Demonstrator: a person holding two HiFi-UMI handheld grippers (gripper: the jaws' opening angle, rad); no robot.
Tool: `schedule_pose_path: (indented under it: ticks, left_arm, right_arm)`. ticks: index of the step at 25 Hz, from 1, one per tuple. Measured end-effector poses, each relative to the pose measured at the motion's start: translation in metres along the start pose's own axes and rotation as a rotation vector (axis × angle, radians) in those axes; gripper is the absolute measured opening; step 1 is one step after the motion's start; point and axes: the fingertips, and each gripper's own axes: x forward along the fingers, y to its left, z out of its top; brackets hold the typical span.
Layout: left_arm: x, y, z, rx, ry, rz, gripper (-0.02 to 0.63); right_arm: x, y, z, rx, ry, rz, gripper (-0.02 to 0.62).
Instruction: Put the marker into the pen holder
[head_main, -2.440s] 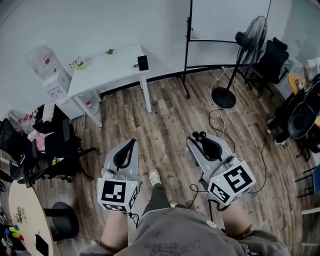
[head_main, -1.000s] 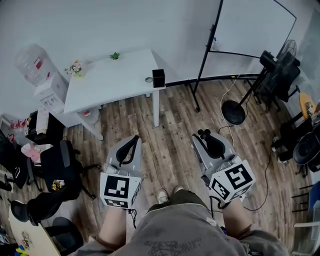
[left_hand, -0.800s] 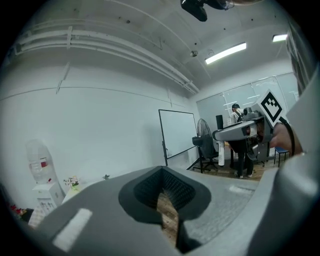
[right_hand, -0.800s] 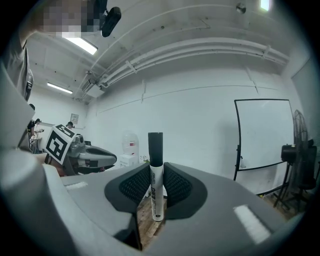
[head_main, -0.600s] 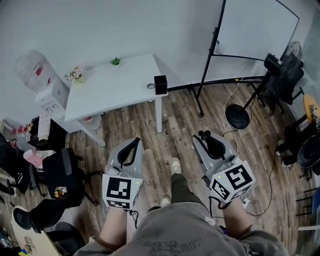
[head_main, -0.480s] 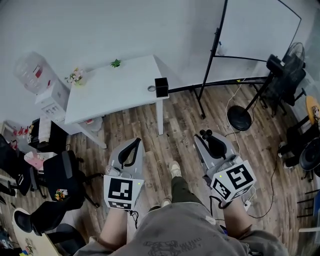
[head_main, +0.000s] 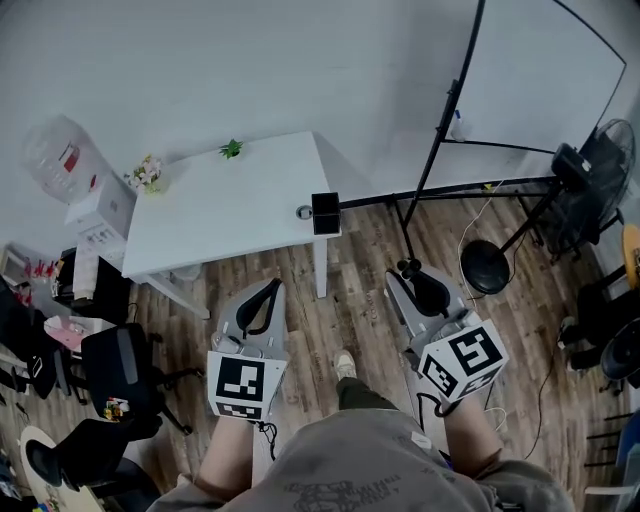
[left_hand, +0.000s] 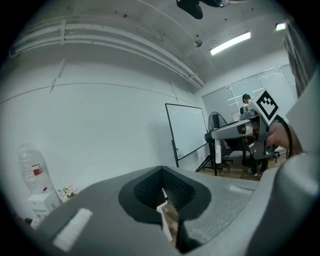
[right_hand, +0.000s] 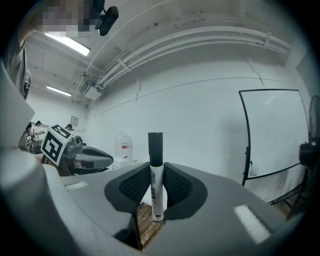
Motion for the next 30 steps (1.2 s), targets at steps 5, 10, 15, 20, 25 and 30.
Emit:
schedule_pose_path:
  ticks: [5,10,15,20,25,30]
  left_arm:
    - [0.049,0.027,0.017,-0.004,0.0,0.037,0.0]
    - [0.099,0.045,0.017,-0.005,0.03,0.054,0.0]
    - [0.142,0.063,0.014,-0.008,0.049,0.073,0.0]
    - [0.173,0.077,0.013,-0.015,0.056,0.09,0.0]
    - [0.189,0.091,0.007,-0.03,0.076,0.103,0.0]
    - [0.201,0.104,-0.003,-0.051,0.097,0.097,0.0]
  right_arm:
    - [0.047,-0.04,0.014,0.005,-0.01,0.036,0.103]
    - [0.094,-0.082,0.011,0.03,0.002,0.061,0.103]
    - [0.137,-0.11,0.004,0.042,0.011,0.095,0.103]
    - [0.171,-0.13,-0.002,0.049,0.024,0.125,0.103]
    - [0.197,-0.139,-0.009,0.047,0.042,0.149,0.103]
    - [0.214,-0.141,-0.014,0.056,0.061,0.154,0.103]
